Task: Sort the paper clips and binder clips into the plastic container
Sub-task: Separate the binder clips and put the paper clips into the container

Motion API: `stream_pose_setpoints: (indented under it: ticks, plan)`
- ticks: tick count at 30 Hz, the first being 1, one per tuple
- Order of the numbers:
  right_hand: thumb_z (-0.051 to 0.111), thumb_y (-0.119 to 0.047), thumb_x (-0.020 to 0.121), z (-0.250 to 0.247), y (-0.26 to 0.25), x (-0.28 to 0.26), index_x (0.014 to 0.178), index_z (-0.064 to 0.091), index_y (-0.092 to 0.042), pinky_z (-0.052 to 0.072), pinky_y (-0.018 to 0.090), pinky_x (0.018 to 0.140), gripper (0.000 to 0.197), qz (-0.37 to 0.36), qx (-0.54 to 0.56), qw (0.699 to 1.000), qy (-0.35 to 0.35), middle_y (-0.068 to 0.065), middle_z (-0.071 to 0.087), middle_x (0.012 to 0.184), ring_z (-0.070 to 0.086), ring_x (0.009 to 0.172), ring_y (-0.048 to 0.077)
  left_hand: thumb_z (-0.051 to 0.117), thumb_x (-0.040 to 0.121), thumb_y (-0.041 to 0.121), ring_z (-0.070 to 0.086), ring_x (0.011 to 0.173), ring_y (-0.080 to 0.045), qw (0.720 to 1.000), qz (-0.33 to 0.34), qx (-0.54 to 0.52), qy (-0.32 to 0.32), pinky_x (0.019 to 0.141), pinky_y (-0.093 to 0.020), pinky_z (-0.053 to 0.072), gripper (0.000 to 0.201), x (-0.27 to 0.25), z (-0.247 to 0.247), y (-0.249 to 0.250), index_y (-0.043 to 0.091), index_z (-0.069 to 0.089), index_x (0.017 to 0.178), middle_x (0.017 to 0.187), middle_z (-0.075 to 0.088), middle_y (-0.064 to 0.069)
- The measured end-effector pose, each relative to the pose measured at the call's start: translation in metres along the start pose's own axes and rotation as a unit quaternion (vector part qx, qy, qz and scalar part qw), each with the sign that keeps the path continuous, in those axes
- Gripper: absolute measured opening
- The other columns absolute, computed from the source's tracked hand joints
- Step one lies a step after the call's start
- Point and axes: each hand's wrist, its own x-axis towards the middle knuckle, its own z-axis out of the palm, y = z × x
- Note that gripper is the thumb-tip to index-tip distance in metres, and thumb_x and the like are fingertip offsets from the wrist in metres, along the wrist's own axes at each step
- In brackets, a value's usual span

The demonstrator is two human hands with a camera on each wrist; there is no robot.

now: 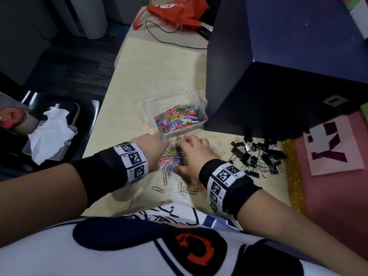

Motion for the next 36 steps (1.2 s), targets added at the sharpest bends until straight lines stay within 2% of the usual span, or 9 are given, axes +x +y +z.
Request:
stream_pose_setpoints:
  ticks: [4, 9, 15, 20, 25, 28, 31, 33, 36]
  plan:
    - [0.055, -0.029, 0.093, 0.004, 0.001, -0.002, 0.127, 0.048, -0.021, 0.041, 0.04, 0.097, 0.036, -0.032, 0.004, 0.999, 0.012, 0.006, 0.04, 0.128, 0.036, 0.118, 0.029, 0.059, 0.089, 0.027, 0.06, 0.099, -0.029, 1.0, 0.017, -0.011, 0.022, 0.082, -0.037, 0.05, 0.032, 0.003, 0.0, -0.001, 0.011, 0.052, 0.117, 0.109, 0.052, -0.01]
    - [0.05, -0.007, 0.092, 0.0, 0.012, 0.001, 0.12, 0.054, -0.019, 0.044, 0.038, 0.093, 0.031, 0.009, 0.03, 0.999, 0.01, 0.008, 0.047, 0.116, 0.049, 0.11, 0.03, 0.043, 0.095, 0.016, 0.061, 0.091, -0.029, 0.999, 0.023, -0.002, 0.027, 0.073, -0.037, 0.051, 0.02, 0.005, 0.002, 0.001, 0.012, 0.057, 0.108, 0.102, 0.055, -0.008]
    - [0.058, -0.02, 0.092, -0.025, 0.016, 0.004, 0.114, 0.062, -0.016, 0.042, 0.029, 0.089, 0.022, 0.046, 0.059, 0.996, 0.047, 0.009, 0.056, 0.115, 0.054, 0.108, 0.027, 0.047, 0.095, 0.02, 0.061, 0.094, -0.028, 0.998, 0.04, 0.008, 0.036, 0.072, -0.035, 0.047, 0.019, 0.003, -0.002, 0.002, 0.012, 0.056, 0.109, 0.105, 0.055, -0.008]
    - [0.06, -0.017, 0.089, -0.058, 0.005, 0.013, 0.105, 0.066, -0.017, 0.043, 0.027, 0.082, 0.017, 0.035, 0.088, 0.988, 0.121, 0.008, 0.061, 0.108, 0.058, 0.1, 0.028, 0.053, 0.093, 0.032, 0.057, 0.1, -0.026, 0.988, 0.056, -0.073, 0.124, 0.081, -0.033, 0.044, 0.024, 0.0, -0.025, -0.003, 0.014, 0.06, 0.107, 0.106, 0.058, -0.006]
    - [0.061, -0.023, 0.09, -0.088, -0.003, 0.023, 0.122, 0.06, -0.019, 0.042, 0.027, 0.092, 0.032, 0.04, 0.11, 0.977, 0.179, 0.008, 0.059, 0.121, 0.056, 0.111, 0.026, 0.063, 0.088, 0.035, 0.059, 0.101, -0.027, 0.963, 0.003, -0.163, 0.215, 0.087, -0.034, 0.045, 0.03, 0.008, -0.055, -0.019, 0.015, 0.063, 0.111, 0.106, 0.062, -0.008]
    - [0.063, -0.028, 0.09, -0.092, -0.003, 0.021, 0.135, 0.049, -0.02, 0.042, 0.03, 0.097, 0.048, 0.057, 0.089, 0.984, 0.143, 0.007, 0.055, 0.131, 0.054, 0.118, 0.026, 0.065, 0.085, 0.037, 0.059, 0.103, -0.025, 0.955, -0.017, -0.188, 0.228, 0.09, -0.034, 0.046, 0.04, 0.009, -0.058, -0.024, 0.018, 0.06, 0.121, 0.112, 0.06, -0.007]
    - [0.06, -0.025, 0.091, -0.08, 0.004, 0.009, 0.13, 0.053, -0.02, 0.043, 0.031, 0.098, 0.04, 0.052, 0.094, 0.99, 0.094, 0.007, 0.055, 0.129, 0.056, 0.113, 0.024, 0.061, 0.087, 0.029, 0.06, 0.098, -0.024, 0.956, 0.013, -0.182, 0.23, 0.084, -0.032, 0.046, 0.028, 0.002, -0.046, -0.02, 0.02, 0.062, 0.113, 0.106, 0.061, -0.004]
    - [0.053, -0.021, 0.092, -0.064, 0.014, 0.0, 0.124, 0.056, -0.018, 0.044, 0.03, 0.096, 0.032, 0.074, 0.09, 0.993, 0.031, 0.008, 0.055, 0.126, 0.056, 0.109, 0.024, 0.054, 0.089, 0.027, 0.061, 0.095, -0.023, 0.974, 0.031, -0.14, 0.176, 0.08, -0.03, 0.048, 0.02, -0.003, -0.034, -0.014, 0.023, 0.064, 0.106, 0.101, 0.065, 0.0]
    - [0.046, -0.007, 0.088, -0.042, 0.033, -0.007, 0.133, 0.047, -0.015, 0.043, 0.036, 0.101, 0.046, 0.175, 0.064, 0.982, -0.032, 0.011, 0.041, 0.136, 0.05, 0.119, 0.029, 0.049, 0.09, 0.03, 0.062, 0.092, -0.023, 0.997, 0.011, -0.046, 0.064, 0.074, -0.032, 0.052, 0.025, -0.002, -0.015, -0.008, 0.02, 0.059, 0.11, 0.102, 0.063, -0.001]
